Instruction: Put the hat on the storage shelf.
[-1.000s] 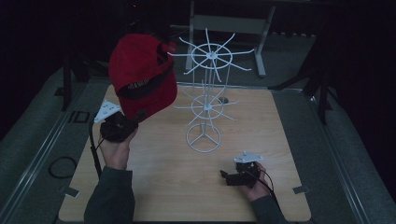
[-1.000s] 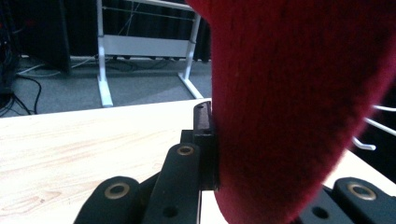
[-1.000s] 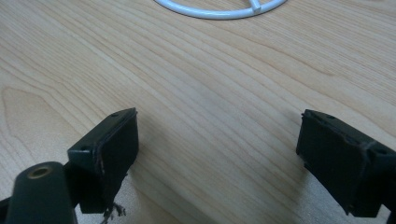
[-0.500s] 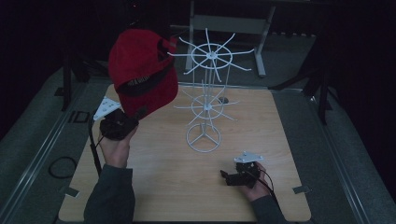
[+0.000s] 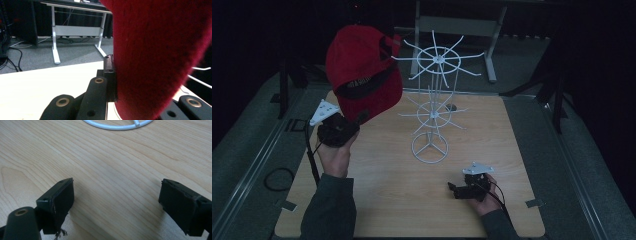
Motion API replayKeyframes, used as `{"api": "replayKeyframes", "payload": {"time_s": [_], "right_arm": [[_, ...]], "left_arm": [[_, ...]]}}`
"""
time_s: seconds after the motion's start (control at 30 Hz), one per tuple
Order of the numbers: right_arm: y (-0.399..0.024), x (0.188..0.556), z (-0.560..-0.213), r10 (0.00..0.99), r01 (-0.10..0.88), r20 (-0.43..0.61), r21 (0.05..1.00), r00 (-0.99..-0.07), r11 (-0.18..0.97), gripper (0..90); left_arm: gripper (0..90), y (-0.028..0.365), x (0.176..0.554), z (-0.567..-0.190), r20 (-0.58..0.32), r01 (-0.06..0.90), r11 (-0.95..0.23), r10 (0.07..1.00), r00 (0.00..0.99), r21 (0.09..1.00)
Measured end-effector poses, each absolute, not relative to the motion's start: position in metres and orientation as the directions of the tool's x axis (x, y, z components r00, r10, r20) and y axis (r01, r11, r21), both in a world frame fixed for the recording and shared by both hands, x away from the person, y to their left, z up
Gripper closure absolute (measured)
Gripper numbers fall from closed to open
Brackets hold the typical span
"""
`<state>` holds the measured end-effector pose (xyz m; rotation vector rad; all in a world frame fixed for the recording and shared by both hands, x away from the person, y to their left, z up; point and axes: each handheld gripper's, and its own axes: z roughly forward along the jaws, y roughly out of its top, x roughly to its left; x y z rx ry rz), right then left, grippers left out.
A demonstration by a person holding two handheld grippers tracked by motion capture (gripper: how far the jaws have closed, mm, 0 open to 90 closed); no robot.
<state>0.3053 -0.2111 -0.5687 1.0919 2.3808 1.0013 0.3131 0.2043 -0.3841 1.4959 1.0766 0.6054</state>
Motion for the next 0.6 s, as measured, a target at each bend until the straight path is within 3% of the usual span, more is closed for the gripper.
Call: {"api": "replayKeyframes", "payload": {"time_s": [0.6], "right_arm": [[-0.2111, 0.3053, -0.5687, 0.761, 0.525, -0.011, 0.718, -0.649, 0.457, 12.8]], "left_arm": [[85.5, 0.2077, 0.3113, -0.3803, -0.217, 0.279, 0.095, 0.868, 0.447, 0.956]]}}
